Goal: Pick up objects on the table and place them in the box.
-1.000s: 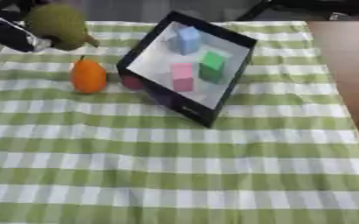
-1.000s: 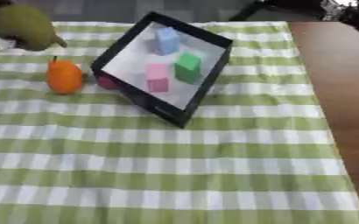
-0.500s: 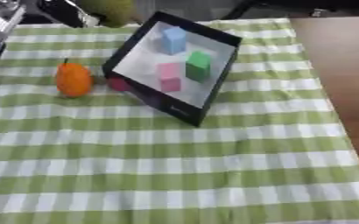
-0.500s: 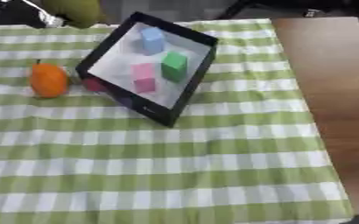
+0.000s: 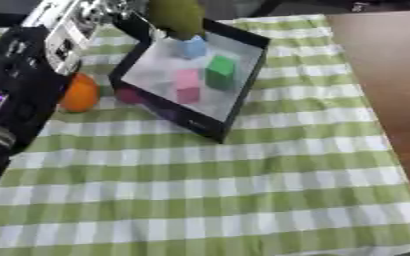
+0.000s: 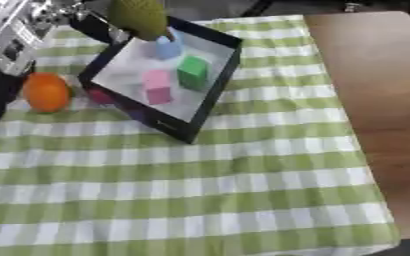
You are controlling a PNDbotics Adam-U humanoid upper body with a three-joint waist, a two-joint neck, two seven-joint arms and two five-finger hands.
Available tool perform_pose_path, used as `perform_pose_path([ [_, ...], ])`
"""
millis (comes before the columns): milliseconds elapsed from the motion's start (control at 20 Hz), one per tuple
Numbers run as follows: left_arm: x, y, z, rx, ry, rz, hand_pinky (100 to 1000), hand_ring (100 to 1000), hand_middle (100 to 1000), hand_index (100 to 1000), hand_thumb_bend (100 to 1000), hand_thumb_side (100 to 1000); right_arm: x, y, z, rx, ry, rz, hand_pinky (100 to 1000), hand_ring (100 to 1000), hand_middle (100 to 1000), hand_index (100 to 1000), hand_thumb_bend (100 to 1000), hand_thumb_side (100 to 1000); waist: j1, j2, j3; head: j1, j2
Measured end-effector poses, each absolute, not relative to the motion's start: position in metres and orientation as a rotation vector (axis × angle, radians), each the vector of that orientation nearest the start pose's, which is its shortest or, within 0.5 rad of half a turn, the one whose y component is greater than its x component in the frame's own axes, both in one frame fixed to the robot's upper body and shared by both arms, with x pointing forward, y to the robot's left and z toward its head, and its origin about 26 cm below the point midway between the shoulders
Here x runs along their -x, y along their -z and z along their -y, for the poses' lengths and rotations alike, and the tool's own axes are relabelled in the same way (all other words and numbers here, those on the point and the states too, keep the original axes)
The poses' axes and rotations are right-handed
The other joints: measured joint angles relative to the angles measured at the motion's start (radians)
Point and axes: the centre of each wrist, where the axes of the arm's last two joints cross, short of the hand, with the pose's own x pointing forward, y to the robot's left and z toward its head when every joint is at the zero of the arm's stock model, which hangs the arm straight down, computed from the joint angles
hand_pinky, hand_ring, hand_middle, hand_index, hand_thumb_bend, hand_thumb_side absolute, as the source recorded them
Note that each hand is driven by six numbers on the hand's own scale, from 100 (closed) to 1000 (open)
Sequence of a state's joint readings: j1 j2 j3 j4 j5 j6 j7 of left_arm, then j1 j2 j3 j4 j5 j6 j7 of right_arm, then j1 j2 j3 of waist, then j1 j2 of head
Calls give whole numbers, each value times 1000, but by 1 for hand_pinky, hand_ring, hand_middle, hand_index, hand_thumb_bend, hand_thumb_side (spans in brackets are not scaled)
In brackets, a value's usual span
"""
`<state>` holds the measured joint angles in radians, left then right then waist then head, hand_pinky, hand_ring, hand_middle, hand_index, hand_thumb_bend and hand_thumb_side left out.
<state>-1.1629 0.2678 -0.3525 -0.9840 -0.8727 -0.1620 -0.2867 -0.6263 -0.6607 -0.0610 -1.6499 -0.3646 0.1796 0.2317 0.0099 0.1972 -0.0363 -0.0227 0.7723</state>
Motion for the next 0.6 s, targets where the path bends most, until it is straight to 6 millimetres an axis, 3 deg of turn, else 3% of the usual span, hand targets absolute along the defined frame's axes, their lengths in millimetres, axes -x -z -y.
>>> perform_pose_path([
  [150,-480,-245,-123,-876,1686,1744,671,581,531,582,376,100,-362,-290,333,25,-550,2046,950,766,678,770,367,279,0,7,-5,12,0],
  [400,-485,-228,-127,-920,1692,1688,692,595,553,614,418,100,-362,-289,334,25,-548,2044,950,765,677,769,419,264,0,11,-3,18,0],
  [500,-486,-224,-129,-934,1687,1671,739,645,613,694,515,100,-362,-287,335,27,-545,2038,950,765,677,767,421,264,0,12,-2,18,0],
  [550,-487,-223,-130,-937,1688,1664,789,715,690,768,582,100,-362,-286,336,28,-542,2037,950,765,677,767,422,263,0,13,-1,18,0],
  [600,-487,-222,-131,-938,1688,1656,829,766,746,818,633,175,-362,-286,336,29,-540,2036,950,765,677,767,423,264,0,13,0,18,0],
])
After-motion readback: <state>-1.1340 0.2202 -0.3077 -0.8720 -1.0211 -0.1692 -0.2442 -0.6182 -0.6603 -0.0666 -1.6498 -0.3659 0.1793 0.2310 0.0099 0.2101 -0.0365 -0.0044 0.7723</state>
